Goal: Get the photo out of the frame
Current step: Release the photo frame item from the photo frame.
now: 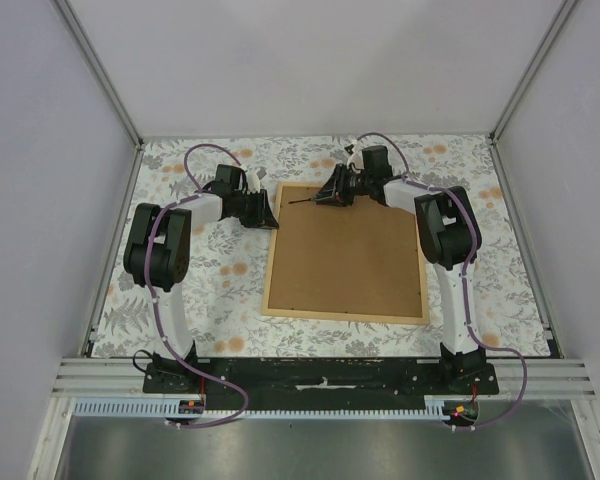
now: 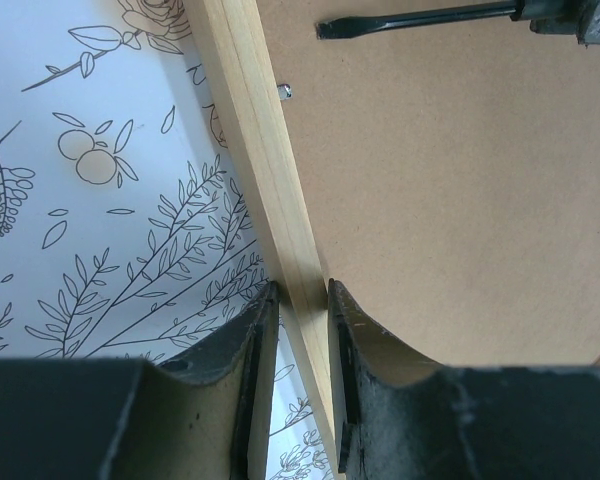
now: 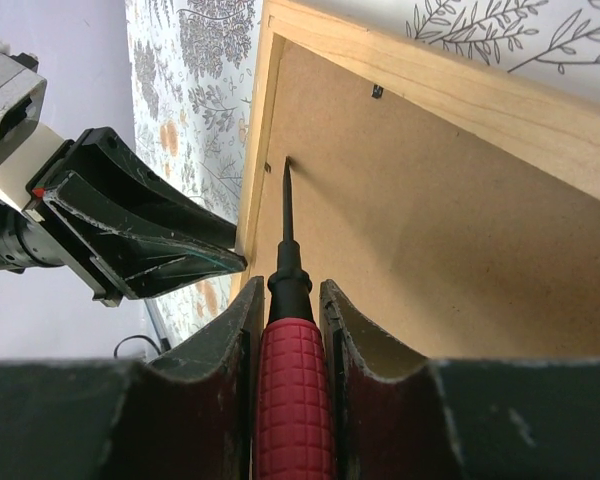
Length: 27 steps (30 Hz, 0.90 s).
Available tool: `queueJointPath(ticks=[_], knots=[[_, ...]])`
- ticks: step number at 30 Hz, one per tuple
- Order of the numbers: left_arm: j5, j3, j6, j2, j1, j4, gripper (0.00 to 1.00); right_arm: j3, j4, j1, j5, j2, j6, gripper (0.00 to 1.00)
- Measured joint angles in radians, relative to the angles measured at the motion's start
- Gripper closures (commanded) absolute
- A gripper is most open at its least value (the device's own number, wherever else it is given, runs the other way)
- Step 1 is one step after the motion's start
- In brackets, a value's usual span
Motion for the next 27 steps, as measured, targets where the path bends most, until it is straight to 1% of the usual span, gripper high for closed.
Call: queueJointPath(ticks=[10,17,27], knots=[[0.0,0.0,0.0,0.0,0.0,0.0,0.68,-0.018,0.016,-0.003,-0.035,0.004,0.064,1.0],[0.0,0.002,0.0,0.0,0.0,-0.002,0.68,-0.017,0.018,0.003,-0.038,0.009,0.065,1.0],[0.0,0.002,0.0,0.0,0.0,-0.002,0.68,0.032,0.016,0.018,-0.044,0.043,0.05,1.0]])
